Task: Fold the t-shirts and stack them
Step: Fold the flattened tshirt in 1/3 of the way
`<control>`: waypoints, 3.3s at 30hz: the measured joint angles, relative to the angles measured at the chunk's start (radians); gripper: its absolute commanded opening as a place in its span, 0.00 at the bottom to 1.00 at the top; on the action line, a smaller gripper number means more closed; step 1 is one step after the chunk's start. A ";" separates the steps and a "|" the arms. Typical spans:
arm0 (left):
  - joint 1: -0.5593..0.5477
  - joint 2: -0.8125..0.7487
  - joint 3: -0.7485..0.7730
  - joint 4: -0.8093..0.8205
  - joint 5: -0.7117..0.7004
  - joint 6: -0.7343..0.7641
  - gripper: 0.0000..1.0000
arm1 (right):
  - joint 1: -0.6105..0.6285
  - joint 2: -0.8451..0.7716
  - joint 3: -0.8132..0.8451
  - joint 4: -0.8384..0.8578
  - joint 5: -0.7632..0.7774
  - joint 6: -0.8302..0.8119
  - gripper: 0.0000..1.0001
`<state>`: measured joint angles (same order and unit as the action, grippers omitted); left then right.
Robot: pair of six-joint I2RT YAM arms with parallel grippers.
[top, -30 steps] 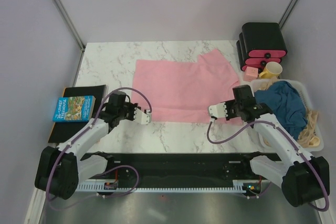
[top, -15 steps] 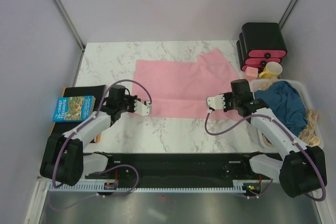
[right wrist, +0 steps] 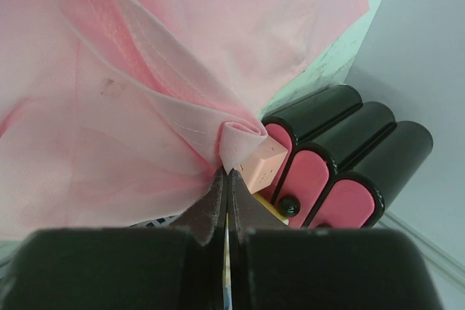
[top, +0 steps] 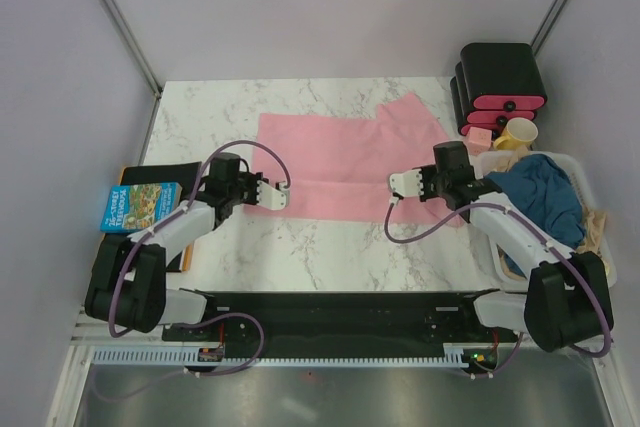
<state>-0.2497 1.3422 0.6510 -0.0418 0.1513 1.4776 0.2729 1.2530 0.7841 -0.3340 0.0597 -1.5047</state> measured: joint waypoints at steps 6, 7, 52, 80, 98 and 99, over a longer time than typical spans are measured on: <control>0.000 0.025 0.011 0.019 -0.002 0.000 0.02 | 0.000 0.063 0.045 0.039 0.000 0.000 0.01; 0.000 0.027 0.012 0.023 -0.002 0.000 0.02 | 0.000 0.074 0.053 0.047 0.001 -0.001 0.01; 0.008 -0.245 -0.111 0.093 -0.010 0.016 0.66 | 0.014 -0.020 0.166 -0.157 -0.007 0.128 0.63; 0.008 0.037 -0.104 -0.024 0.103 0.135 0.56 | 0.057 0.140 -0.020 -0.320 -0.033 0.235 0.59; 0.008 0.037 -0.104 -0.014 0.084 0.127 0.06 | 0.064 0.212 -0.098 -0.076 0.081 0.251 0.17; 0.008 0.037 -0.104 -0.014 0.083 0.129 0.02 | 0.064 0.221 -0.100 -0.066 0.083 0.254 0.07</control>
<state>-0.2417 1.3792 0.5472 -0.0563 0.2340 1.6062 0.3367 1.4738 0.6846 -0.4000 0.1429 -1.2510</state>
